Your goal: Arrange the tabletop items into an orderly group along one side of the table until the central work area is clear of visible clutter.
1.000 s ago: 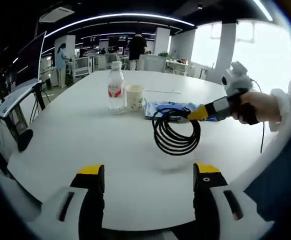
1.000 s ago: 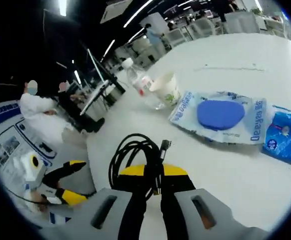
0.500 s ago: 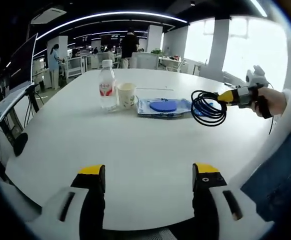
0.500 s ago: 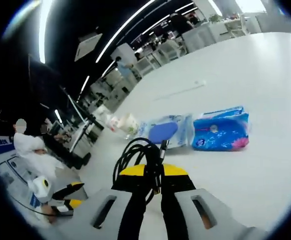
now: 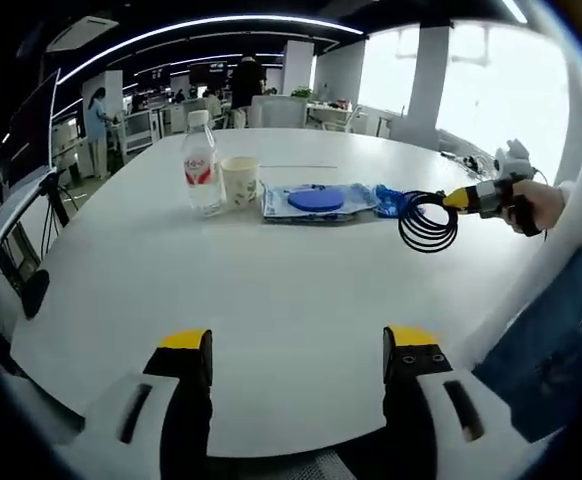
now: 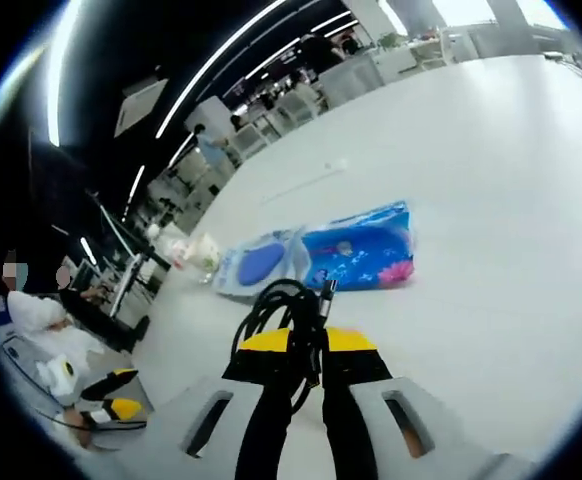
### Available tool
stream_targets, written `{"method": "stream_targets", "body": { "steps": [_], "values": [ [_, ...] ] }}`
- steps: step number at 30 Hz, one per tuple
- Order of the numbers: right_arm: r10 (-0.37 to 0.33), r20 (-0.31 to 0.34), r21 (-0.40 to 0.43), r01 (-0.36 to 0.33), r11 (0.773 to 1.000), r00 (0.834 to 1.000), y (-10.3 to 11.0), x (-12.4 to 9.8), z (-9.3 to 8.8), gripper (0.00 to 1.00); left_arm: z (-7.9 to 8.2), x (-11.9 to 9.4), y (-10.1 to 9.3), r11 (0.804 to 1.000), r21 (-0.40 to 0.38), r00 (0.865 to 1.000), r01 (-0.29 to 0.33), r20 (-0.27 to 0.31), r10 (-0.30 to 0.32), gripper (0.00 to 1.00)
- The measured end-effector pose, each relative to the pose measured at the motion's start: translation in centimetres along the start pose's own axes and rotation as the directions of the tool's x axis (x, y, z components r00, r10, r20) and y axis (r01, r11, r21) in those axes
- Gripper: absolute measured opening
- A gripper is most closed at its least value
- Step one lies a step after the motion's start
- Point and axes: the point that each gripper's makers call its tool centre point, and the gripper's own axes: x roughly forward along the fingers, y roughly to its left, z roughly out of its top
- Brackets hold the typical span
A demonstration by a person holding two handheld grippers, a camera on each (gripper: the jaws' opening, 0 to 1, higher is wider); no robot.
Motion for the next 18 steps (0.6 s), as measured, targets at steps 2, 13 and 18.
{"method": "stream_targets", "body": {
  "steps": [2,13,18],
  "values": [
    [-0.01,-0.008,0.0,0.01,1.0,1.0,-0.5,0.3,-0.2,0.07,0.0,0.0,0.0,1.0,0.001,1.0,-0.001,-0.004,0.001,0.7],
    [-0.079,-0.048,0.014,0.079,0.997,0.996,-3.2,1.3,-1.5,0.07,-0.5,0.1,0.1,1.0,0.01,1.0,-0.006,-0.026,0.006,0.68],
    [-0.12,-0.074,0.001,0.121,0.993,0.99,-4.8,1.8,-2.5,0.08,-0.4,0.2,-0.1,1.0,0.004,1.0,0.003,-0.023,-0.003,0.69]
  ]
}}
